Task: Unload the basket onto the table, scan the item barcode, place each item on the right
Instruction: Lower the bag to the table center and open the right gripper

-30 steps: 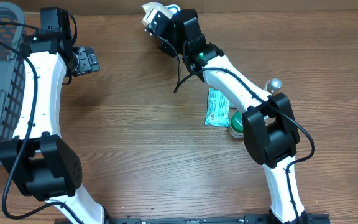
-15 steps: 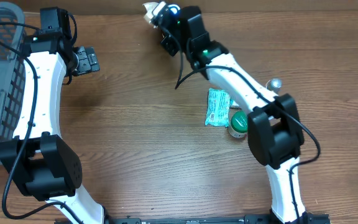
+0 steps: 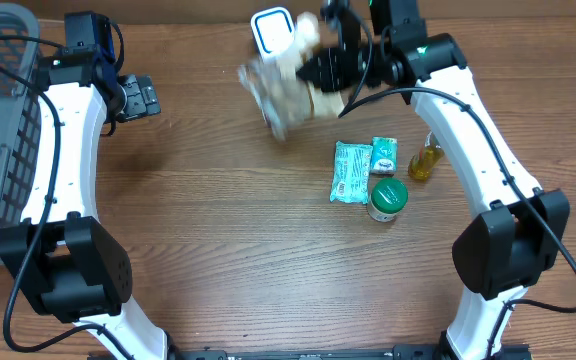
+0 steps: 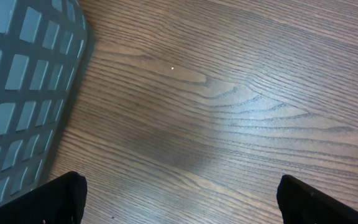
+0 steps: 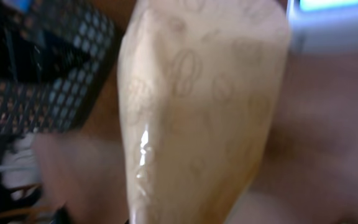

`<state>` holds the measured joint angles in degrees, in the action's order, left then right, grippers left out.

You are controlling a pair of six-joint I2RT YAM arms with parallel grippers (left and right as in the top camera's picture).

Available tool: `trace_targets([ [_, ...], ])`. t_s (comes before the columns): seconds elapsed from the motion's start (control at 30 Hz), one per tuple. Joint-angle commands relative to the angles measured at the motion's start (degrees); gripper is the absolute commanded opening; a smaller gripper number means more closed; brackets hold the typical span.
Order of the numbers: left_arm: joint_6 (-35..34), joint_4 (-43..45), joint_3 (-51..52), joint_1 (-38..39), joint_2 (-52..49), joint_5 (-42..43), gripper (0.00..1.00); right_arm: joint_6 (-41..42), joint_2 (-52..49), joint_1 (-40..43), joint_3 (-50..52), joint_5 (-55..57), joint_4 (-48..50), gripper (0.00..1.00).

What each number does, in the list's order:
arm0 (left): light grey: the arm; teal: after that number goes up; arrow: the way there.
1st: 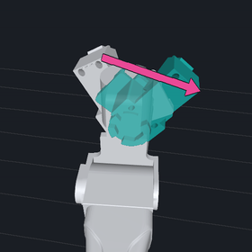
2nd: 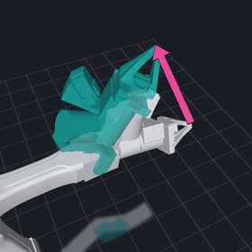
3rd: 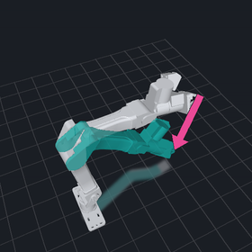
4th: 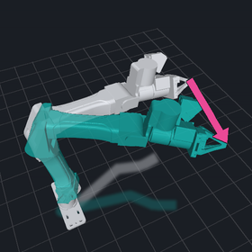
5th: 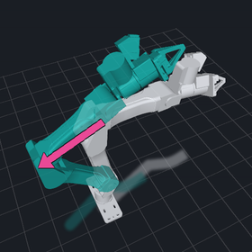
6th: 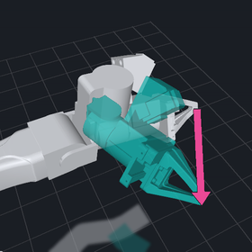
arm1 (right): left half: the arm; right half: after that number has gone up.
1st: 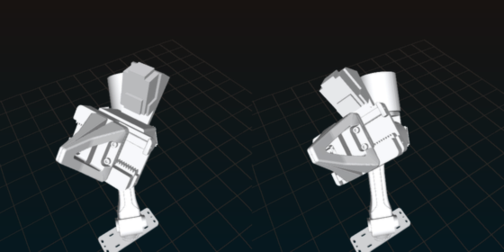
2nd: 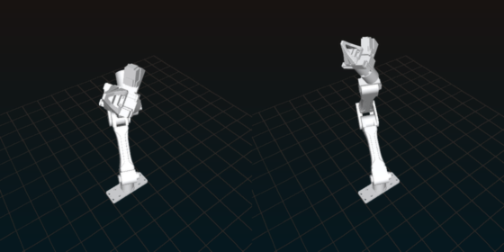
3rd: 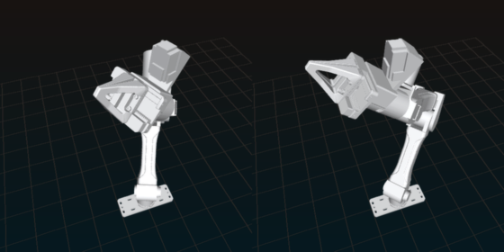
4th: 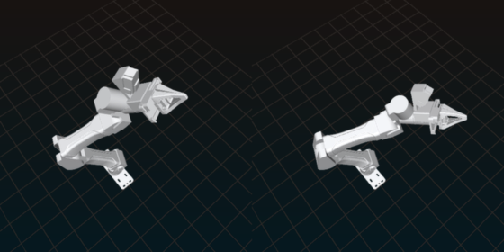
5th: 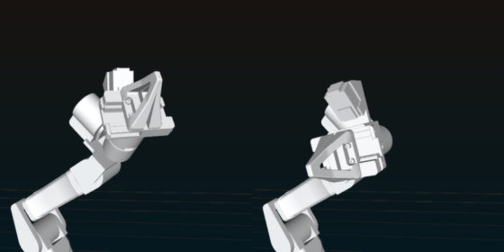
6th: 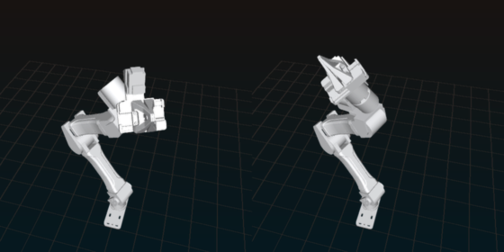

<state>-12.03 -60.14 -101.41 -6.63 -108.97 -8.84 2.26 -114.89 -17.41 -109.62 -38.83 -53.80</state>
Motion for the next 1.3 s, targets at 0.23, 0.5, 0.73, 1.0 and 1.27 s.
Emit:
trace_targets([
  [0.23, 0.0, 0.1, -1.1, -0.1, 1.2, -0.5, 1.0, 1.5, -1.3, -1.6, 10.2, 2.4, -5.7, 0.04],
  [0.5, 0.0, 0.1, -1.1, -0.1, 1.2, -0.5, 1.0, -4.3, -1.3, -1.6, 12.2, 2.4, -5.5, 0.07],
  [0.73, 0.0, 0.1, -1.1, -0.1, 1.2, -0.5, 0.99, -4.3, -1.3, -1.6, 12.2, 2.4, -7.3, 0.11],
  [1.0, 0.0, 0.1, -1.1, -0.1, 1.2, -0.5, 1.0, -4.2, -1.3, -1.6, 12.2, 15.0, -6.3, 0.61],
  [1.27, 0.0, 0.1, -1.1, -0.1, 1.2, -0.5, 1.0, -4.2, -1.3, -1.6, 12.2, 17.9, -3.7, 1.0],
])
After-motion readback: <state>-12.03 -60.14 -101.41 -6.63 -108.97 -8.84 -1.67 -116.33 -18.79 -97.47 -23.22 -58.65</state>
